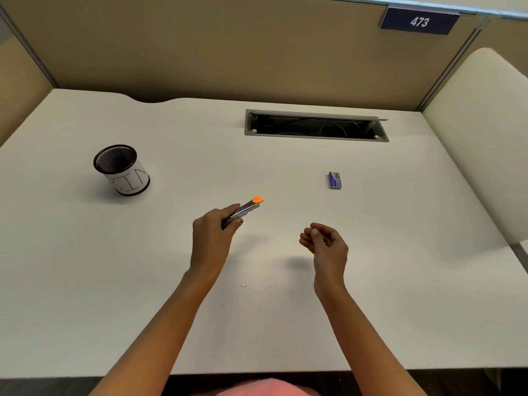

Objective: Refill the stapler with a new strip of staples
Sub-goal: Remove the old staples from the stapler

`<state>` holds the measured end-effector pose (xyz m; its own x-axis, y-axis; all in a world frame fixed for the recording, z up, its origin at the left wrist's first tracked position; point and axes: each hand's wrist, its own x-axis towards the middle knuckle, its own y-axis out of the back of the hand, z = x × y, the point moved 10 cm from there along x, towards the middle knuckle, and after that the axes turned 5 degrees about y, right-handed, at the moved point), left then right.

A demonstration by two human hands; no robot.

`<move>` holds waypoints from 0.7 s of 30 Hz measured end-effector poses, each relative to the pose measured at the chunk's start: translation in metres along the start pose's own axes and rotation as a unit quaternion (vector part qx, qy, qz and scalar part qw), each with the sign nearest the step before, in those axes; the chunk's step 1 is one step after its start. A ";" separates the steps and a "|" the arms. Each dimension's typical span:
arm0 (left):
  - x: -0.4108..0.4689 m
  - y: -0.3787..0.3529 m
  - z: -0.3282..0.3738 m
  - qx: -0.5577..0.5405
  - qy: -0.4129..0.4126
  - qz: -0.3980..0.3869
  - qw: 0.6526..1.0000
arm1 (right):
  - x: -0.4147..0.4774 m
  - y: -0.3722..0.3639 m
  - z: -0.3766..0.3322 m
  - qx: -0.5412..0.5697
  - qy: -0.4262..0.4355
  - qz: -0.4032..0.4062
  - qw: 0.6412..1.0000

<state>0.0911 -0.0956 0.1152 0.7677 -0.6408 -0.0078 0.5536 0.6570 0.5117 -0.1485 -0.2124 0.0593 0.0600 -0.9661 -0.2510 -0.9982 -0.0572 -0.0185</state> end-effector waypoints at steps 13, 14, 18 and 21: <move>-0.020 0.003 -0.014 0.178 -0.072 0.029 0.981 | -0.006 0.014 0.009 -0.039 0.018 0.006 0.999; -0.020 -0.001 -0.025 0.181 -0.050 0.006 0.982 | -0.007 0.014 0.010 -0.039 0.017 0.005 0.999; -0.023 -0.015 -0.067 0.189 0.037 -0.087 0.977 | -0.008 0.015 0.013 -0.042 0.015 0.005 0.999; -0.027 -0.007 -0.069 0.171 0.040 -0.061 0.983 | -0.008 0.015 0.015 -0.039 0.013 0.005 0.999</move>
<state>0.0883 -0.0560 0.0527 0.7325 -0.6648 -0.1467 0.5129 0.3972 0.7610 -0.1636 -0.2015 0.0468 0.0504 -0.9731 -0.2247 -0.9961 -0.0654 0.0597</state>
